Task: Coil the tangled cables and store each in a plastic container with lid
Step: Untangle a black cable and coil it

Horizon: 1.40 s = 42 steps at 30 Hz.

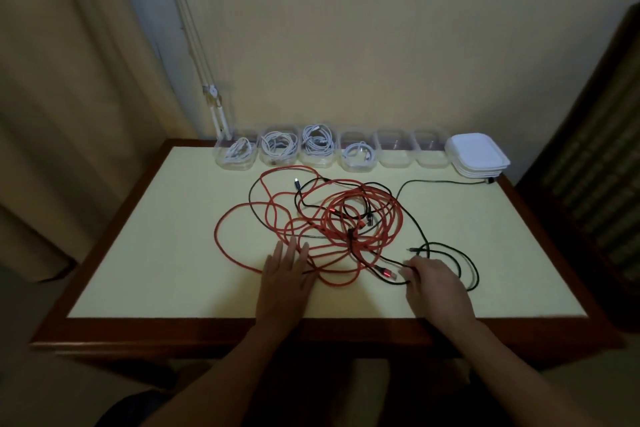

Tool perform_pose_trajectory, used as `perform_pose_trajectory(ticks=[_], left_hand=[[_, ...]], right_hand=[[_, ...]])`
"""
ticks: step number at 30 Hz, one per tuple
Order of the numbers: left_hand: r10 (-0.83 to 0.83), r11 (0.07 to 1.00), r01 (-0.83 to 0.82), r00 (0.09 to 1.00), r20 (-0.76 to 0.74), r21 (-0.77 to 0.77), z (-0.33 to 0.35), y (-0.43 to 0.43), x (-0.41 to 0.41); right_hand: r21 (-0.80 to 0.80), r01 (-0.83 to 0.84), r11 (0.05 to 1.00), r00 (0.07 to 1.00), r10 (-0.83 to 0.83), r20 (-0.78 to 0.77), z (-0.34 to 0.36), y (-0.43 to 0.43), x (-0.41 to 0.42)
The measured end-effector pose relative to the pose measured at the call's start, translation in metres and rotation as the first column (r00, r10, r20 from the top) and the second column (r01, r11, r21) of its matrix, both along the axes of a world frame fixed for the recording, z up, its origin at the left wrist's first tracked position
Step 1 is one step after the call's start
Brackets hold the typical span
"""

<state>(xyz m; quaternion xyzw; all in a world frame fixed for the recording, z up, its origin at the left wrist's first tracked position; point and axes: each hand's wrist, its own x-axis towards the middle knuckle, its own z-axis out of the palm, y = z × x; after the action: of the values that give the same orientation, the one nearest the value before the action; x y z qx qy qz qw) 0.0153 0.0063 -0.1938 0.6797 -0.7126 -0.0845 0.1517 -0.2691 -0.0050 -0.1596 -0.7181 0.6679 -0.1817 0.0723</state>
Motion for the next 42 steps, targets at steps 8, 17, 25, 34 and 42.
perform_pose_trajectory(ticks=[8, 17, 25, 34, 42], left_hand=[[-0.049, 0.986, 0.023, 0.986, -0.158, -0.166, 0.045, 0.002, -0.028], [-0.191, 0.959, 0.071, 0.876, -0.443, -0.274, 0.184, -0.048, -0.088], [-0.176, 0.984, 0.175, 0.953, -0.247, -0.026, 0.210, -0.086, -0.085], [-0.213, 0.879, -0.046, 0.852, -0.479, -0.474, 0.318, -0.111, -0.071], [-0.342, 0.818, 0.263, 0.937, -0.065, -0.511, 0.325, -0.097, -0.084]], right_hand=[[-0.034, 0.133, 0.990, 0.858, -0.098, 0.504, 0.090, -0.021, 0.009], [-0.064, -0.055, 0.996, 0.244, 0.076, 0.967, 0.269, -0.048, 0.043], [-0.201, -0.050, 0.978, 0.277, 0.207, 0.938, 0.316, -0.041, 0.017], [0.088, -0.089, 0.992, 0.552, -0.024, 0.833, 0.266, -0.028, -0.018], [-0.094, -0.166, 0.982, 0.490, 0.165, 0.856, 0.291, -0.031, 0.014]])
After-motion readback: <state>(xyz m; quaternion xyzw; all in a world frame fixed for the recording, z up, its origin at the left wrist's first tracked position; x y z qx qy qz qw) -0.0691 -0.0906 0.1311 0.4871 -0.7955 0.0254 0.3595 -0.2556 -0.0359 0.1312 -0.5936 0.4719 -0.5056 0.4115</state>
